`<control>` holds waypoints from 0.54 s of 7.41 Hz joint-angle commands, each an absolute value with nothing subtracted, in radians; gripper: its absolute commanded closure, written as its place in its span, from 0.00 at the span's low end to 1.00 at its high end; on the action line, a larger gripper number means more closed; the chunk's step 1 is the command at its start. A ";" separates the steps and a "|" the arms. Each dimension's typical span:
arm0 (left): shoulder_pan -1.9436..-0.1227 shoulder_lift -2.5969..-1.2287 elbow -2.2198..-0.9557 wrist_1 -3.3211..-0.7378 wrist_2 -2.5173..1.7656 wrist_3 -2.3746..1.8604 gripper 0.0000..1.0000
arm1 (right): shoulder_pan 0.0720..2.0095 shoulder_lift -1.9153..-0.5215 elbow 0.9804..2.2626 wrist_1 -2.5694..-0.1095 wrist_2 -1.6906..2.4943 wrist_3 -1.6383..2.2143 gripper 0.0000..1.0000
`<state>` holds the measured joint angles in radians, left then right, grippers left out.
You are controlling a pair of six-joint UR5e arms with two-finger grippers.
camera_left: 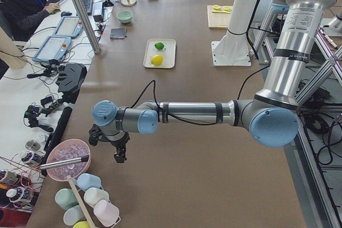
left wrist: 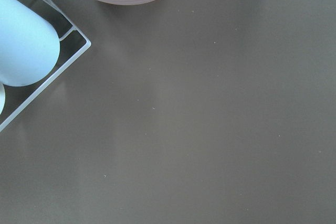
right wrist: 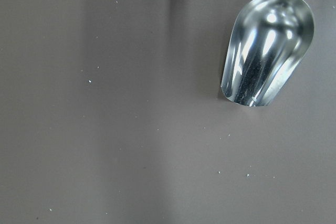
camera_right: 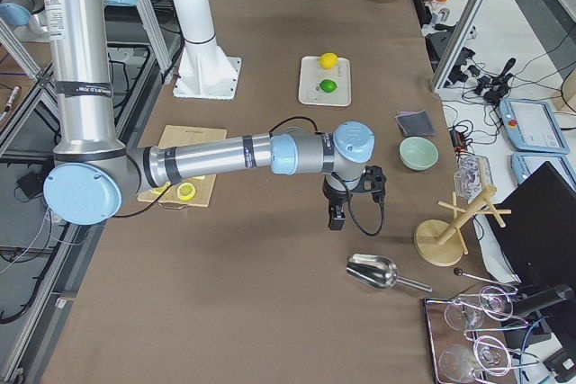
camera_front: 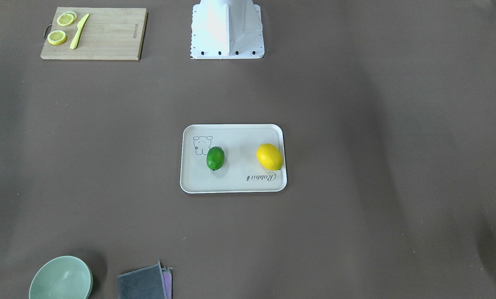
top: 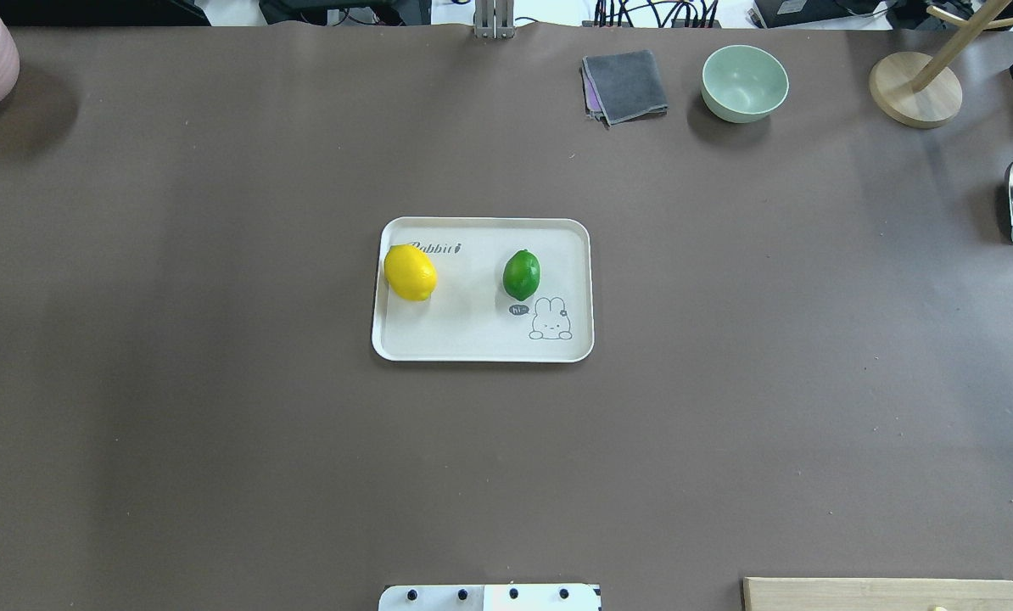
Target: Place all lemons on tray
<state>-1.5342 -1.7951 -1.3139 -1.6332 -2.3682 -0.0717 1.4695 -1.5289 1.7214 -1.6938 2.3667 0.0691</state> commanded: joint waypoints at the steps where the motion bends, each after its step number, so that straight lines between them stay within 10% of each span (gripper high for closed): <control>1: -1.537 -1.790 -1.316 -1.638 -2.368 -0.107 0.02 | 1.470 -1.529 1.723 -1.694 2.367 0.069 0.00; 4: -1.536 -1.789 -1.354 -1.649 -2.368 -0.092 0.01 | 1.470 -1.528 1.724 -1.694 2.368 0.071 0.00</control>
